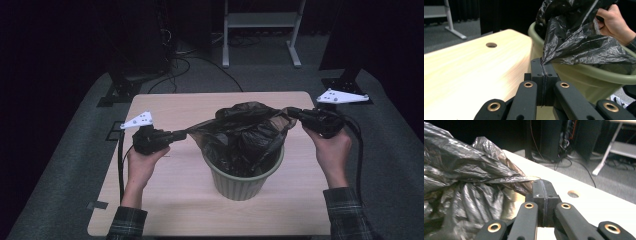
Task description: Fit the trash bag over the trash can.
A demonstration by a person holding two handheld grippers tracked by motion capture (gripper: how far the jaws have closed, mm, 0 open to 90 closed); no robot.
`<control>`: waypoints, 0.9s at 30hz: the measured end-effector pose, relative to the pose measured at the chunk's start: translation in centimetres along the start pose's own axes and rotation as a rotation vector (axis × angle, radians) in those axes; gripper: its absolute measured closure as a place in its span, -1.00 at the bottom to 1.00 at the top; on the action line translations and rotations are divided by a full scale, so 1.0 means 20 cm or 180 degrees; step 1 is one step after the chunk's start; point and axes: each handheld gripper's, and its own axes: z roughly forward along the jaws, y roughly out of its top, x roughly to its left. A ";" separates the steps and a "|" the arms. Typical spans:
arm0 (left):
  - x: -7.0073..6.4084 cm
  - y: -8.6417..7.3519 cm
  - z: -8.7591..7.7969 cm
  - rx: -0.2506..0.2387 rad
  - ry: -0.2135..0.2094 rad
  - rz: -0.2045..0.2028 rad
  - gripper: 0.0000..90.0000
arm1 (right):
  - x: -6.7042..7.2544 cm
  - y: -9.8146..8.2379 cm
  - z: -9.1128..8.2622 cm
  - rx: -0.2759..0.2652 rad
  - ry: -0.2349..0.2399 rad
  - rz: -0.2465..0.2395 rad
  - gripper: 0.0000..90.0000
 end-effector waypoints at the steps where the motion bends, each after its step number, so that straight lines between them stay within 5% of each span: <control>1: 0.01 -0.01 0.01 0.0021 0.0017 -0.0016 0.99 | -0.02 -0.02 0.01 0.0034 -0.0007 0.0036 1.00; 7: 0.05 -0.05 0.07 0.0135 0.0129 -0.0045 0.99 | -0.08 -0.14 0.09 0.0281 -0.0024 0.0163 1.00; 17: 0.11 -0.11 0.17 0.0471 0.0433 -0.0071 0.99 | -0.07 -0.24 0.22 0.0632 -0.0002 0.0175 1.00; 20: 0.13 -0.16 0.20 0.0572 0.0426 -0.0134 1.00 | -0.07 -0.26 0.25 0.0727 -0.0001 0.0161 1.00; 25: 0.10 -0.17 0.18 0.0415 0.0354 -0.0081 0.99 | -0.06 -0.29 0.26 0.0722 0.0056 0.0170 1.00; 27: 0.07 -0.13 0.12 0.0234 0.0382 -0.0035 0.82 | -0.06 -0.28 0.25 0.0680 0.0059 0.0143 1.00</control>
